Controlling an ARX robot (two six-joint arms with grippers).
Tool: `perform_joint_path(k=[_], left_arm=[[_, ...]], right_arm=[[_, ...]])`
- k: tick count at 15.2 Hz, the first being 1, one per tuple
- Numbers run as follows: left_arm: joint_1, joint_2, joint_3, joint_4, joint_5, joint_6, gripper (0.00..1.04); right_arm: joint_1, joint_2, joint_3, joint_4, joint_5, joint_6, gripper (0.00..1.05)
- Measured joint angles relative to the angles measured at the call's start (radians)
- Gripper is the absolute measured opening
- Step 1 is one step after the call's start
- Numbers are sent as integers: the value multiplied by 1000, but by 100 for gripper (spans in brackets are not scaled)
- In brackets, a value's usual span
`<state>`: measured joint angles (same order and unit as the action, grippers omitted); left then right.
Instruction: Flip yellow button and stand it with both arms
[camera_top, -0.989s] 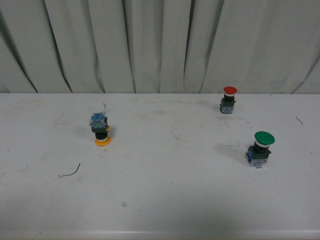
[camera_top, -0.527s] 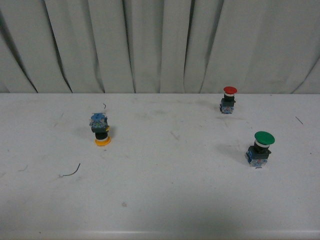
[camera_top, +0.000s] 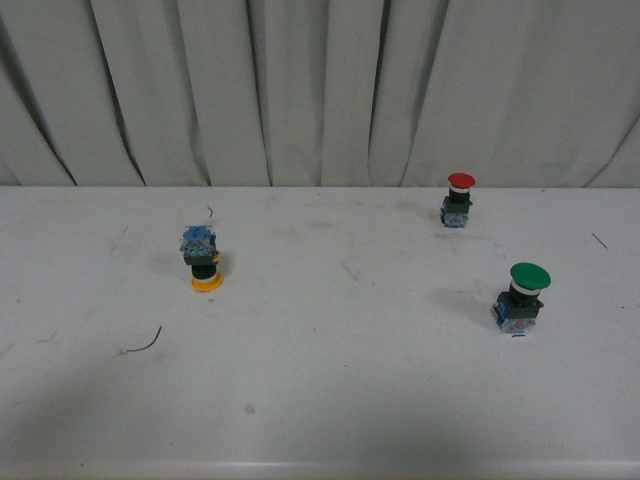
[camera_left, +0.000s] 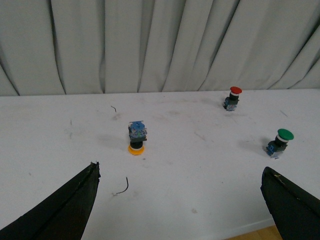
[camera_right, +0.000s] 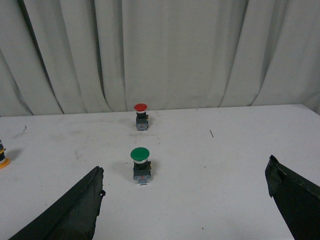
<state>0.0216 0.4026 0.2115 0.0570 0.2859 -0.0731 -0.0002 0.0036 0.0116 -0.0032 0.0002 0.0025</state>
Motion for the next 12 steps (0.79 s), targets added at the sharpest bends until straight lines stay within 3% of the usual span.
perform_joint_path(k=[4,9,12], left_arm=[[-129,700,243,443,-237,2,98],[-272,1280,673,313,-457,-2,98],[-306,1457,877,186,-492,-2,98]], right_arm=[[0,0,0,0,0,0,98],[0,0,0,0,0,0,98],[0,0,0,0,0,0,98]])
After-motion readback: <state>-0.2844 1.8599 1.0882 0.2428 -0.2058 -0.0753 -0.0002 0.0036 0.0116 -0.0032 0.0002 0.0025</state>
